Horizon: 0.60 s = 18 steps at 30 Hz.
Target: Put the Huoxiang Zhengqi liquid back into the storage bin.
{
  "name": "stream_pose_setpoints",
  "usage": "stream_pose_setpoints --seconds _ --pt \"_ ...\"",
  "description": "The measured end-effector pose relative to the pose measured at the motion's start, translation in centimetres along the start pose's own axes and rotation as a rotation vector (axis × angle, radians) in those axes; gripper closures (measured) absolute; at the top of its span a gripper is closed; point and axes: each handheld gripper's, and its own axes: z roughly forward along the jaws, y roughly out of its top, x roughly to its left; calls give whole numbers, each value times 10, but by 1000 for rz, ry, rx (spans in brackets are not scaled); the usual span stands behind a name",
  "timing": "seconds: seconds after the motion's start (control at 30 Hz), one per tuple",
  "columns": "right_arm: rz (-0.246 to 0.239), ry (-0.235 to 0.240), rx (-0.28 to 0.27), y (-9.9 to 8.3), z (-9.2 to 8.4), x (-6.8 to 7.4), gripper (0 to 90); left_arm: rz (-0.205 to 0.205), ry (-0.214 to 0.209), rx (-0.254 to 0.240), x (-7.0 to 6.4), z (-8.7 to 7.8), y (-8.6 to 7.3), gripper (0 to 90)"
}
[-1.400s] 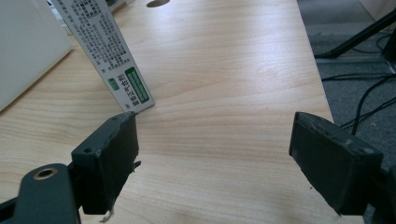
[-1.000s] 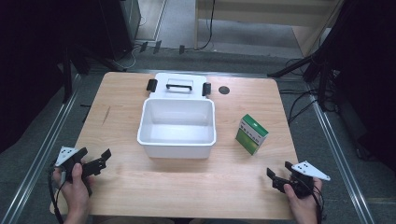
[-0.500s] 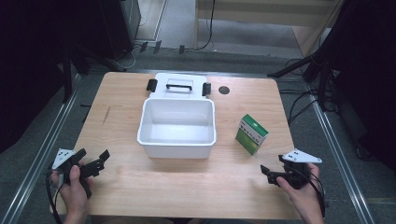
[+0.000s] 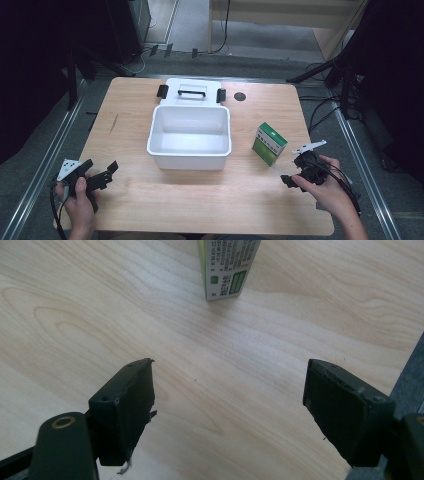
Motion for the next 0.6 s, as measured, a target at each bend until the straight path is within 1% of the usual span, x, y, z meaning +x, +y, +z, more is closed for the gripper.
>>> stream_pose_setpoints --seconds 0.07,0.1,0.2,0.27,0.33,0.47,0.53,0.6 --pt "21 10 43 6 -4 -1 220 0 -6 7 0 0 0 7" --pt "24 20 56 8 -5 -1 218 0 -6 12 0 0 0 6" --pt "8 42 104 15 -10 1 218 2 -4 14 0 0 0 6" --pt "-8 28 137 20 -12 2 218 1 -7 18 0 0 0 6" --pt "-8 14 157 26 -15 2 220 -1 -12 21 1 0 0 6" --pt "-20 -2 174 35 -21 3 245 7 -10 22 -1 0 0 6" --pt "-20 -9 178 40 -25 3 251 19 6 26 -2 1 0 6" --pt "-22 -21 175 45 -27 2 267 22 12 25 -3 1 0 6"
